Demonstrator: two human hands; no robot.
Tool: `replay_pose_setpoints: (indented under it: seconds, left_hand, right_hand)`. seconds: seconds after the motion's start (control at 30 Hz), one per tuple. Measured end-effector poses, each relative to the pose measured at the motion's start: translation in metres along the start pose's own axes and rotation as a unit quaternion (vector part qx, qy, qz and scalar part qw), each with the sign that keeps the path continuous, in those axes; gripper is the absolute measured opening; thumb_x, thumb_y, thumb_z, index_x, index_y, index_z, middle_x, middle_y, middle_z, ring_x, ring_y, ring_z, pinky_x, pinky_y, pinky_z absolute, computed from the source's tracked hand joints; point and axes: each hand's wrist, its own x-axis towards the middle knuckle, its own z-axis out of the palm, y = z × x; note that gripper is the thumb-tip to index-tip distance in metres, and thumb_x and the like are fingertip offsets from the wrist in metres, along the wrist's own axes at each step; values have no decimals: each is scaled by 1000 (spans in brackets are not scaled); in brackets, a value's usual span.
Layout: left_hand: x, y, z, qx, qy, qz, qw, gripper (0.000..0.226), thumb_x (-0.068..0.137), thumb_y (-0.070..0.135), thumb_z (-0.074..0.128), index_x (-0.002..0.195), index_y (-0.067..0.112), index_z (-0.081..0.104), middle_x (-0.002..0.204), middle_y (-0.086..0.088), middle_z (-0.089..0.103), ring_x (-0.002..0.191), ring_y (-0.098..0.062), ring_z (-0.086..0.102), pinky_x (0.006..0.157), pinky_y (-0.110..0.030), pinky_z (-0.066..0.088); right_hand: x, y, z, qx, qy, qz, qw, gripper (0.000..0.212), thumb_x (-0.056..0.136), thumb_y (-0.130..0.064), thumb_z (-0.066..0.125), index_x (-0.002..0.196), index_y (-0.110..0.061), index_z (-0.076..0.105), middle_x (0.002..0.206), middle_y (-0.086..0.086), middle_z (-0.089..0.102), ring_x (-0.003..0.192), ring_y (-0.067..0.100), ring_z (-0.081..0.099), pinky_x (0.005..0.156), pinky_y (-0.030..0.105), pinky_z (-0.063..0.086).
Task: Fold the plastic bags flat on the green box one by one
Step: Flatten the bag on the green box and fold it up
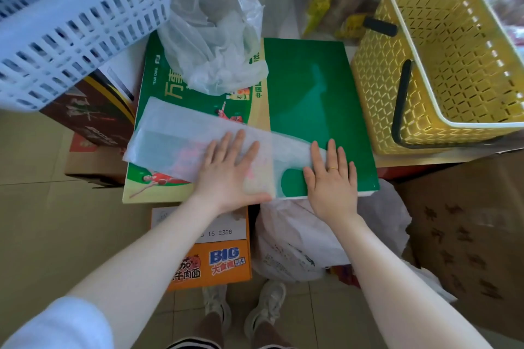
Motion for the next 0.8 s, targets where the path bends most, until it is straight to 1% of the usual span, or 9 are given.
replay_pose_setpoints:
  seconds: [0.13,0.2,0.3,0.37,0.47,0.57,0.63,0.7,0.8]
  left_hand:
    - [-20,-23,1,13,6,-1,1000,115,56,91,20,146,26,-11,150,-4,-22,142,-26,-12,113,-42,-9]
    - [-31,-18,5,12,41,16,999,109,65,82,36,148,17,5,154,-8,-3,143,-27,5,115,-40,-4]
    - [-40,3,15,-8,111,45,993,96,65,49,75,138,8,29,143,-16,38,130,-33,40,112,-44,19]
    - [-41,18,21,-26,139,45,989,92,61,33,81,135,11,32,139,-15,46,125,-33,46,107,-47,28]
    - [-37,33,25,-44,158,50,985,79,63,17,72,134,14,37,138,-12,47,124,-33,48,106,-44,23]
    - [-31,41,25,-57,153,89,983,60,73,23,42,133,15,40,136,-10,49,122,-34,49,104,-41,20]
    - [-28,46,26,-89,143,141,976,59,74,22,38,133,17,40,137,-8,49,123,-32,48,105,-38,19]
    - [-26,55,25,-192,124,180,957,59,78,14,39,137,19,36,139,-2,44,128,-24,41,109,-33,16]
    - [-32,68,9,-437,59,167,882,42,93,25,36,134,23,41,137,11,43,129,-4,37,109,-23,24]
  right_hand:
    - [8,1,-18,0,31,-21,999,53,96,-42,27,141,-14,35,147,19,32,131,37,33,104,46,29]
    - [19,-4,-32,5,9,-9,1000,52,95,-39,41,138,-11,36,137,16,41,120,34,40,92,41,36]
    - [30,-10,-48,4,-31,-5,999,57,89,-44,52,130,-8,39,120,13,55,110,33,46,84,39,38]
    - [30,-8,-50,72,-74,-7,995,47,87,-36,56,123,-11,41,103,13,60,90,29,53,74,37,41]
    - [25,6,-53,328,-153,0,932,37,86,-12,53,121,-21,43,76,6,54,58,21,49,58,33,41]
    - [12,29,-62,466,-162,-13,870,32,85,3,45,96,-25,55,62,5,39,52,19,35,50,28,28]
    - [3,43,-71,484,-168,-17,859,30,85,4,46,84,-22,59,65,6,37,59,21,33,52,28,24]
    - [-4,57,-80,516,-176,-31,838,21,85,-4,47,86,-19,62,73,7,47,69,23,41,60,28,29]
    - [-14,78,-93,636,-225,-63,735,35,79,-23,43,104,-12,64,95,7,62,80,21,56,67,27,45]
